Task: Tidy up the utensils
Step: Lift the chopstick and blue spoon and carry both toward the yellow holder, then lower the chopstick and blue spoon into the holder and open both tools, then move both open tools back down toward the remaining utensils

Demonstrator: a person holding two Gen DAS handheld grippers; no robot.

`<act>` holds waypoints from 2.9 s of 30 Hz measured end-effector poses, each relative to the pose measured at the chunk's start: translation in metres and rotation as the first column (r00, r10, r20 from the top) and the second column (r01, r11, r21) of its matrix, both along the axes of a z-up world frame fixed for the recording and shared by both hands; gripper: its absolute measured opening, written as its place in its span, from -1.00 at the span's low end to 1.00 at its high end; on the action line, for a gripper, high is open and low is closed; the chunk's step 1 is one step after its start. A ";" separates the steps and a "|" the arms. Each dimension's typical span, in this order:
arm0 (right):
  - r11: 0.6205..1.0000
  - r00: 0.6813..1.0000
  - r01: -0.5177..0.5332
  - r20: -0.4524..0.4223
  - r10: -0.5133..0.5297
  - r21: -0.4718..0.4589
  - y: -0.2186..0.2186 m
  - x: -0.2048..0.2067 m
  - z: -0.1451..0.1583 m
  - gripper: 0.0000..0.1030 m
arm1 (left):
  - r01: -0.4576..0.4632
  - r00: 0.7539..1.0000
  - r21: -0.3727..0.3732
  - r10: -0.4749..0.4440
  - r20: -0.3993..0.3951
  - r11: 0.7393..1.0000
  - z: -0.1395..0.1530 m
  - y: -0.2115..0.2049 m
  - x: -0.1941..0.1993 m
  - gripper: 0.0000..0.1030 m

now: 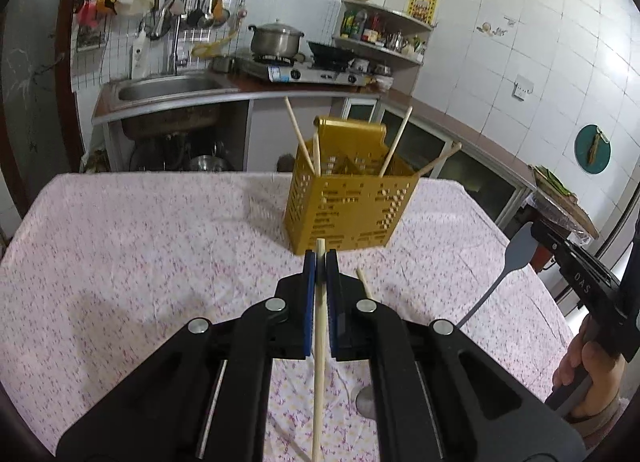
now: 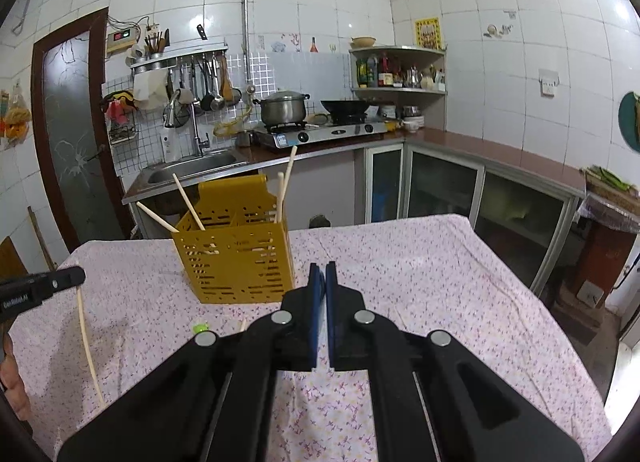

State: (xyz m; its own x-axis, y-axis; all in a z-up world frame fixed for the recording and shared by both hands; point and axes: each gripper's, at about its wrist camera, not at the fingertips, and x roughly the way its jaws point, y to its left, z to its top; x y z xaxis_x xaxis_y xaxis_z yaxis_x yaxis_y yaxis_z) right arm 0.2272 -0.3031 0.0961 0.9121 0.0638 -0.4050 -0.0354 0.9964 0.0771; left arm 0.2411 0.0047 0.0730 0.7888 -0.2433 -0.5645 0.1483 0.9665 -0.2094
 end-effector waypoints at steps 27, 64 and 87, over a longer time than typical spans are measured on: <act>0.998 0.982 0.001 0.188 0.009 -0.055 0.021 0.084 0.139 -0.94 | -0.015 0.951 0.044 0.001 0.309 0.999 0.152 -0.032 0.061 -0.93; 0.986 0.993 -0.095 -0.076 0.085 -0.135 0.069 0.215 0.007 -0.94 | -0.017 0.988 0.089 0.003 0.155 0.996 0.033 -0.029 0.176 -0.89; 0.999 0.998 -0.031 -0.048 0.030 -0.025 0.019 0.076 -0.015 0.70 | -0.073 0.995 0.034 0.070 0.070 0.997 0.009 0.033 0.035 0.90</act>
